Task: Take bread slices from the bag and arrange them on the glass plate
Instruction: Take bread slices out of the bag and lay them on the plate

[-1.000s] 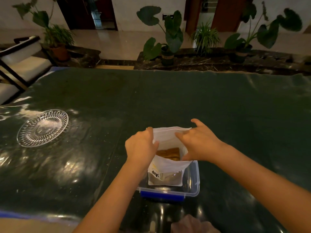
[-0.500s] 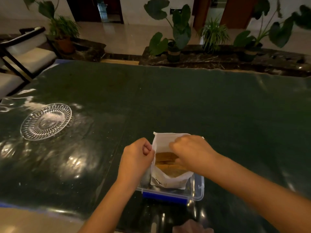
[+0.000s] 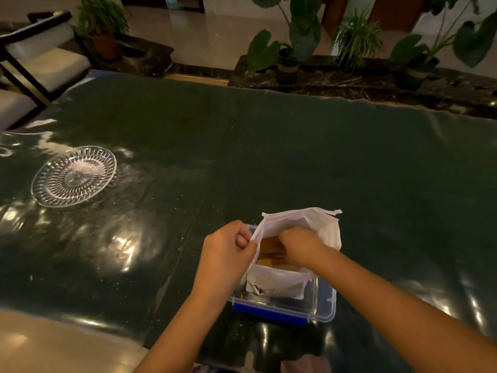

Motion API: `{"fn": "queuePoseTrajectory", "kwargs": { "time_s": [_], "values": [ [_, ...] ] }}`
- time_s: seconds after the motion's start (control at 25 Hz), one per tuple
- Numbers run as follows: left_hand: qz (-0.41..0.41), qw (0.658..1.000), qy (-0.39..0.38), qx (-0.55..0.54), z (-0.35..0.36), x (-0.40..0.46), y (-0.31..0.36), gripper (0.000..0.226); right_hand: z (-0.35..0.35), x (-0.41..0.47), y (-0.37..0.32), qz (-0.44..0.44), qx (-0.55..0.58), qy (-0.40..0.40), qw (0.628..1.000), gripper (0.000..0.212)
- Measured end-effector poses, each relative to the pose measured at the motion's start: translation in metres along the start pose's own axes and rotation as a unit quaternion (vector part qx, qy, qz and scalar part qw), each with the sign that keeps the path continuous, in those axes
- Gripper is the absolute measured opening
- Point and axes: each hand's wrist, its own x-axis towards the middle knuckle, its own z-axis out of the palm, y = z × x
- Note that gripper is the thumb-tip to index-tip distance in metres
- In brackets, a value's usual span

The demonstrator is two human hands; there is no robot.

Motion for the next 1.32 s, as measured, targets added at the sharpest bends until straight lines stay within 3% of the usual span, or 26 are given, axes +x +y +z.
{"fn": "queuePoseTrajectory", "kwargs": {
  "time_s": [0.2, 0.44, 0.6, 0.84, 0.96, 1.16, 1.2, 1.32],
  "values": [
    [-0.018, 1.0, -0.011, -0.002, 0.003, 0.001, -0.002, 0.019, 0.006, 0.01, 0.003, 0.031, 0.048, 0.04, 0.998, 0.041],
    [-0.019, 1.0, -0.009, -0.011, 0.005, 0.002, 0.001, 0.016, 0.003, 0.013, 0.007, 0.078, 0.127, 0.012, 0.989, 0.032],
    [-0.007, 1.0, -0.013, -0.017, 0.004, 0.006, 0.003, 0.014, -0.006, 0.006, 0.013, 0.027, 0.062, -0.008, 0.998, 0.036],
    [0.018, 1.0, -0.004, 0.007, 0.004, 0.011, 0.006, 0.016, -0.033, -0.017, 0.017, -0.024, -0.005, 0.056, 0.998, 0.022],
    [0.025, 1.0, 0.004, 0.01, 0.003, 0.015, 0.007, 0.02, -0.048, -0.035, 0.026, -0.113, -0.055, 0.104, 0.987, 0.016],
    [0.034, 0.999, -0.002, -0.02, -0.005, 0.021, 0.009, 0.015, -0.081, -0.074, 0.047, -0.166, -0.015, 0.164, 0.972, 0.013],
    [0.05, 0.998, -0.006, -0.028, -0.007, 0.022, 0.011, 0.018, -0.086, -0.081, 0.05, -0.17, 0.006, 0.175, 0.97, 0.014],
    [0.124, 0.991, -0.042, -0.023, -0.011, 0.027, 0.017, 0.056, -0.099, -0.098, 0.059, -0.184, 0.051, 0.21, 0.959, 0.017]
  ]
}}
